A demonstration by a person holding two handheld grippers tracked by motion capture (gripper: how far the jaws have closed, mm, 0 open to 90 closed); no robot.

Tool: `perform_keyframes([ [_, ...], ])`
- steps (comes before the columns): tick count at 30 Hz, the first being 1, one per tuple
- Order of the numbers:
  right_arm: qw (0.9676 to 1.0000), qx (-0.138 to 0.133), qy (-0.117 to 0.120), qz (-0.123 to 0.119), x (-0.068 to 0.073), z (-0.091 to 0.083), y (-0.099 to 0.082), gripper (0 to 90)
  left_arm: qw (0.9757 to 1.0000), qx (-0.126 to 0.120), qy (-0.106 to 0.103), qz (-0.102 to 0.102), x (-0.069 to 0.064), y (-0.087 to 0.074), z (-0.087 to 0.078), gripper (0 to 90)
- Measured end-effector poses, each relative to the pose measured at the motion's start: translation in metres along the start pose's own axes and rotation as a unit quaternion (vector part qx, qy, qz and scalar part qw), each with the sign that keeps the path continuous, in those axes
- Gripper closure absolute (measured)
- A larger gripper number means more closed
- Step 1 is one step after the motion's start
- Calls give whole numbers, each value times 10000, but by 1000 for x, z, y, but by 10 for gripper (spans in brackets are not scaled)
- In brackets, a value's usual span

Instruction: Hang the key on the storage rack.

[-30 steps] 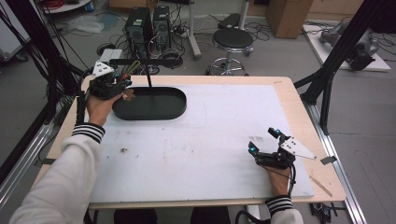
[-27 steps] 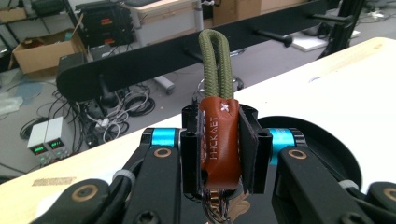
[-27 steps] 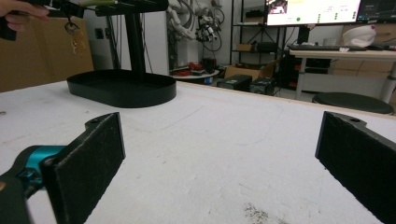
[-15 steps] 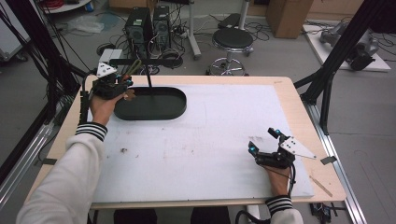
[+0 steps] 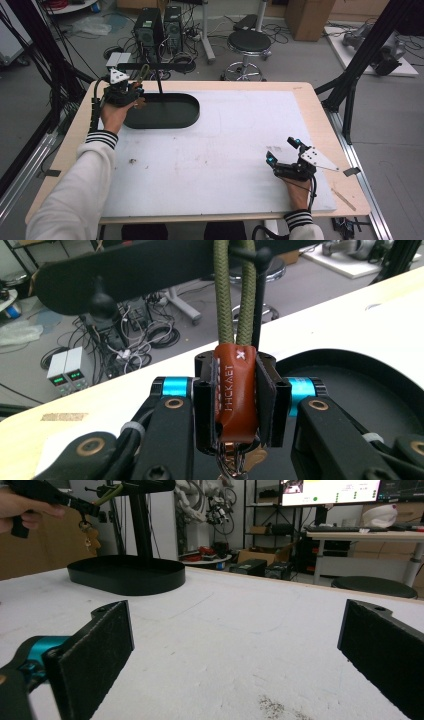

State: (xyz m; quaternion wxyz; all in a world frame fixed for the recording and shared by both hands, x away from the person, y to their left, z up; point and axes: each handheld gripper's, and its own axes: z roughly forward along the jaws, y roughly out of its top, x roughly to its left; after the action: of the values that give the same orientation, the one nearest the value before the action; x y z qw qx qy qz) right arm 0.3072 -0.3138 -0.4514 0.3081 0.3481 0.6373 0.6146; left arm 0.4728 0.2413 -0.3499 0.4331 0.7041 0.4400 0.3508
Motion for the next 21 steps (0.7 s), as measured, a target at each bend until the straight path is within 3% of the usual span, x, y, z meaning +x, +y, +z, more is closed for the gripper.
perform_keyframes([
  [9,10000,4,10,37,0,0,0,4,9998,197,28,35,0,-8,15,729],
  [18,10000,10,2,42,0,0,0,4,9998,191,-7,13,0,-10,19,722],
  [21,10000,9,-1,41,0,0,0,4,9997,196,-127,-46,1,-11,19,695],
])
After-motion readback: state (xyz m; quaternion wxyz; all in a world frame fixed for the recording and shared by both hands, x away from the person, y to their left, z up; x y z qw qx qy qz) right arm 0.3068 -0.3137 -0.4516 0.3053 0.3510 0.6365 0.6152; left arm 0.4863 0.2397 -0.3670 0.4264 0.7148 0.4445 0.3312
